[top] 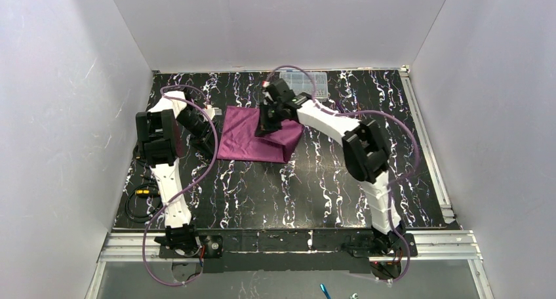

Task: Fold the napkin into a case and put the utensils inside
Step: Fold the rectangle-folded napkin at the center of the board, then rotate the square-folded napkin at the center of the board, then smooth out the square-folded napkin at the center of the board.

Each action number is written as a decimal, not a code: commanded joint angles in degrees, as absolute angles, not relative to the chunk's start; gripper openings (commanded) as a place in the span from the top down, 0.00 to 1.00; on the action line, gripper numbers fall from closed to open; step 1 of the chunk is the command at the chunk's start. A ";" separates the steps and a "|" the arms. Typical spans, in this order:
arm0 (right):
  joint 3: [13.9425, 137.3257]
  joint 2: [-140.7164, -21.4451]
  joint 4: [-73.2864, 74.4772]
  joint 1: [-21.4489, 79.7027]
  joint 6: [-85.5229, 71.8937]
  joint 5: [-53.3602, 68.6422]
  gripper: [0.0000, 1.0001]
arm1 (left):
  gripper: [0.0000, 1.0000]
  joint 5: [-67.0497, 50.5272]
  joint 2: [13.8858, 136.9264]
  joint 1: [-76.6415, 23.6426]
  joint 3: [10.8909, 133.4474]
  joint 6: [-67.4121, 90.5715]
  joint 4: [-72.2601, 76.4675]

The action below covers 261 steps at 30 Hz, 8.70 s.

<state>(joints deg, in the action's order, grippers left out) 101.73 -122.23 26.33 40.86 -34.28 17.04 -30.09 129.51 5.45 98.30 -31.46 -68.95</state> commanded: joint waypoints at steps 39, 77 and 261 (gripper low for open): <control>125.54 -146.79 15.84 48.60 -39.73 34.86 0.99 | 0.64 -33.40 128.92 6.05 96.32 -25.97 -64.42; 124.30 -142.58 26.71 26.36 -21.97 21.82 0.93 | 0.47 -25.47 127.71 0.79 105.05 -21.48 -63.98; 74.75 -124.01 -4.37 18.81 -27.52 42.54 0.98 | 0.56 -28.60 128.28 -10.52 100.01 -27.34 -63.70</control>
<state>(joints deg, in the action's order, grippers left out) 72.64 -124.99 -8.58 19.09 -32.08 46.04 -29.21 129.40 -10.98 101.12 -27.14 -63.07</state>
